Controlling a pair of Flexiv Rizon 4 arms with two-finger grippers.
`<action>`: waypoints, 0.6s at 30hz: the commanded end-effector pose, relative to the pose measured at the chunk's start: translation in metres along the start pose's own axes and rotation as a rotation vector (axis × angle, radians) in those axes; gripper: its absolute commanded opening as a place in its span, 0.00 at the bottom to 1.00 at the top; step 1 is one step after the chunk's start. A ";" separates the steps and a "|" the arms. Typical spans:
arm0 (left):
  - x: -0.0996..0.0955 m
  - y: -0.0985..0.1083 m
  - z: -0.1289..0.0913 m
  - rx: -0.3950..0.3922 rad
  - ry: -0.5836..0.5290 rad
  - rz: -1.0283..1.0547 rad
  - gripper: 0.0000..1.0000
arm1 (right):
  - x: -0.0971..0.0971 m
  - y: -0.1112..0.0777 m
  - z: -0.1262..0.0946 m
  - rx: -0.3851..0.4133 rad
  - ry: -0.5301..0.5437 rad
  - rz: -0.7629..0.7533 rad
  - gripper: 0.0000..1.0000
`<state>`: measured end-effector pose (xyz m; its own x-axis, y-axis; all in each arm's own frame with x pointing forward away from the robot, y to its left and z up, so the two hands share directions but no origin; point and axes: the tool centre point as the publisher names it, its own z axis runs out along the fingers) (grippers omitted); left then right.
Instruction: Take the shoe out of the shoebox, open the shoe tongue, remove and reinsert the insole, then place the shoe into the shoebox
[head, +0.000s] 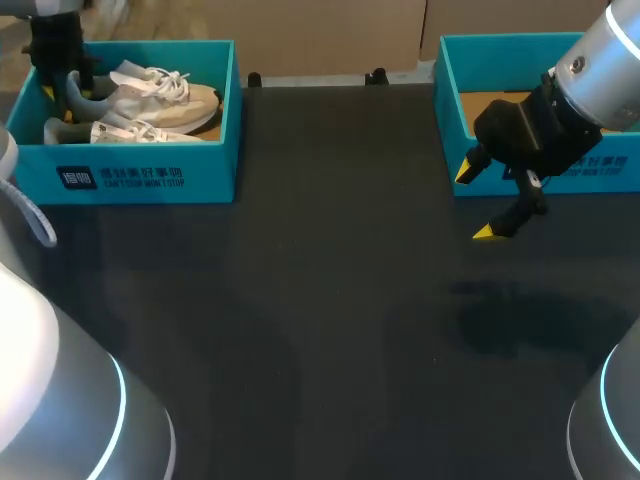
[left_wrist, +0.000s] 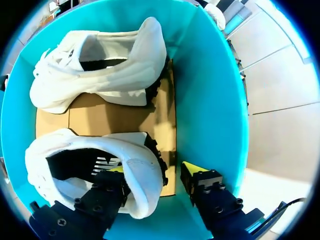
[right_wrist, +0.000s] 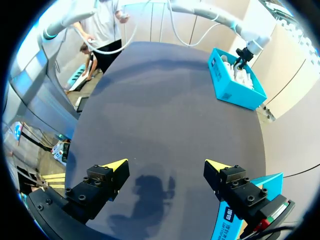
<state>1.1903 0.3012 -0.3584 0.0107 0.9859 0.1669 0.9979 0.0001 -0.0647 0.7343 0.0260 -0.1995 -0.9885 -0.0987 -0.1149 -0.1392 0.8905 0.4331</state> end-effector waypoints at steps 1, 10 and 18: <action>0.001 -0.012 -0.015 -0.006 -0.004 0.005 0.72 | 0.000 0.000 0.001 0.002 0.000 0.001 1.00; -0.002 -0.018 -0.046 -0.030 -0.072 0.013 0.79 | 0.000 0.000 0.001 0.002 0.000 0.001 1.00; 0.000 -0.029 -0.076 -0.031 -0.143 0.029 0.85 | 0.000 0.000 0.001 0.002 0.000 0.001 1.00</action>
<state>1.1786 0.2844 -0.2969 0.0296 0.9991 0.0288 0.9985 -0.0282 -0.0480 0.7343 0.0260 -0.1995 -0.9885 -0.0987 -0.1149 -0.1392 0.8905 0.4331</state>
